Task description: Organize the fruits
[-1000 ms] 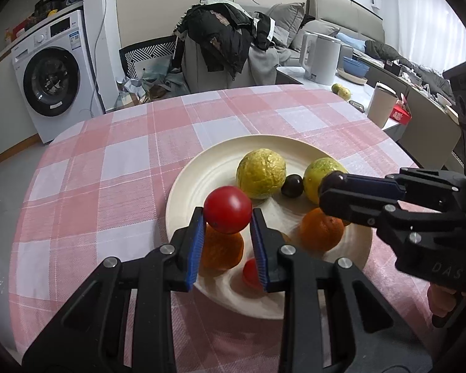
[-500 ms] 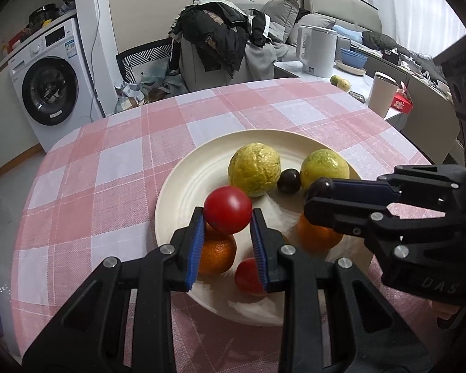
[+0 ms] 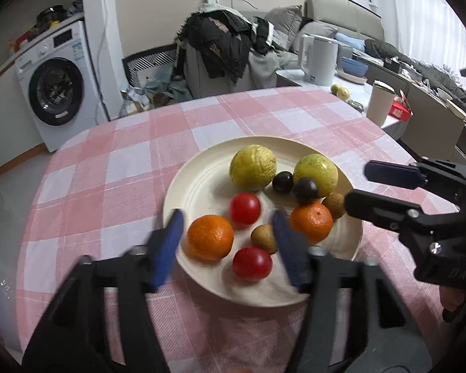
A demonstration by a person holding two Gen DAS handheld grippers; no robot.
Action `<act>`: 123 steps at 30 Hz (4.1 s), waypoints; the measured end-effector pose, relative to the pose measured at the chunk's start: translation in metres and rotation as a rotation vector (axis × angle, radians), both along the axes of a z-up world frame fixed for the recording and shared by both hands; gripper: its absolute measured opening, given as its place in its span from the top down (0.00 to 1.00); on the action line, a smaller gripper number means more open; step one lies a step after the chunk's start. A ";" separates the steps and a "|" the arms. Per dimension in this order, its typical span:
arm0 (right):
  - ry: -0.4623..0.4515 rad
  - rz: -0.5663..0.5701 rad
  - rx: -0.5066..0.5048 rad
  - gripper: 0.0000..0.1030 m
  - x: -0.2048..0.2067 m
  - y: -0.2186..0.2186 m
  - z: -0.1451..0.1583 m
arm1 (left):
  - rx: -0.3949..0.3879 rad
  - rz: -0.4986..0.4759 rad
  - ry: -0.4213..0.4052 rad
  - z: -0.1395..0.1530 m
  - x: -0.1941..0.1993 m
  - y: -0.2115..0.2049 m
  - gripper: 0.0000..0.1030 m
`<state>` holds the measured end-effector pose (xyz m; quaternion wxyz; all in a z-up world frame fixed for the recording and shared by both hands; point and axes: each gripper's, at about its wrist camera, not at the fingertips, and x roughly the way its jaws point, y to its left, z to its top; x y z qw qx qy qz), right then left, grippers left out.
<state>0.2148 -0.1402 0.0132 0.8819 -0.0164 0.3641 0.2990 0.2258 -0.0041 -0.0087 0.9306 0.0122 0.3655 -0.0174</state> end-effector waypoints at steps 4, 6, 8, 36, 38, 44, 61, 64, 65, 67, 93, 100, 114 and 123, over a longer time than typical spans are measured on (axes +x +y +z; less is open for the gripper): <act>-0.031 -0.003 0.003 0.24 -0.012 -0.010 0.002 | -0.003 0.004 -0.039 0.009 -0.017 -0.001 0.20; -0.052 -0.004 0.005 0.17 -0.018 -0.014 0.001 | -0.011 0.004 -0.054 0.012 -0.026 -0.001 0.16; -0.052 0.007 0.022 0.09 -0.024 -0.019 0.001 | -0.019 0.008 -0.053 0.014 -0.032 -0.001 0.11; -0.148 0.007 0.095 0.00 -0.040 -0.041 -0.007 | -0.074 0.111 -0.171 0.000 -0.079 0.022 0.01; -0.153 0.005 0.098 0.00 -0.041 -0.041 -0.006 | -0.078 0.112 -0.170 0.000 -0.079 0.023 0.01; -0.192 0.019 0.080 0.00 -0.048 -0.037 -0.004 | -0.076 0.110 -0.177 0.000 -0.078 0.023 0.01; -0.195 0.021 0.081 0.00 -0.050 -0.035 -0.004 | -0.076 0.107 -0.180 0.000 -0.079 0.022 0.01; -0.196 0.021 0.081 0.00 -0.050 -0.036 -0.004 | -0.076 0.107 -0.180 0.000 -0.079 0.021 0.01; -0.197 0.022 0.080 0.00 -0.050 -0.035 -0.004 | -0.076 0.106 -0.180 0.000 -0.079 0.022 0.01; -0.196 0.021 0.081 0.00 -0.050 -0.036 -0.004 | -0.074 0.105 -0.181 0.000 -0.079 0.022 0.01; -0.191 0.017 0.082 0.00 -0.049 -0.037 -0.004 | -0.079 0.108 -0.179 0.000 -0.079 0.022 0.01; -0.191 0.018 0.082 0.00 -0.049 -0.037 -0.004 | -0.080 0.108 -0.180 -0.001 -0.079 0.022 0.01; -0.191 0.018 0.082 0.00 -0.049 -0.037 -0.004 | -0.080 0.108 -0.179 -0.001 -0.079 0.022 0.01; -0.191 0.018 0.082 0.00 -0.049 -0.037 -0.004 | -0.081 0.108 -0.179 -0.001 -0.080 0.023 0.01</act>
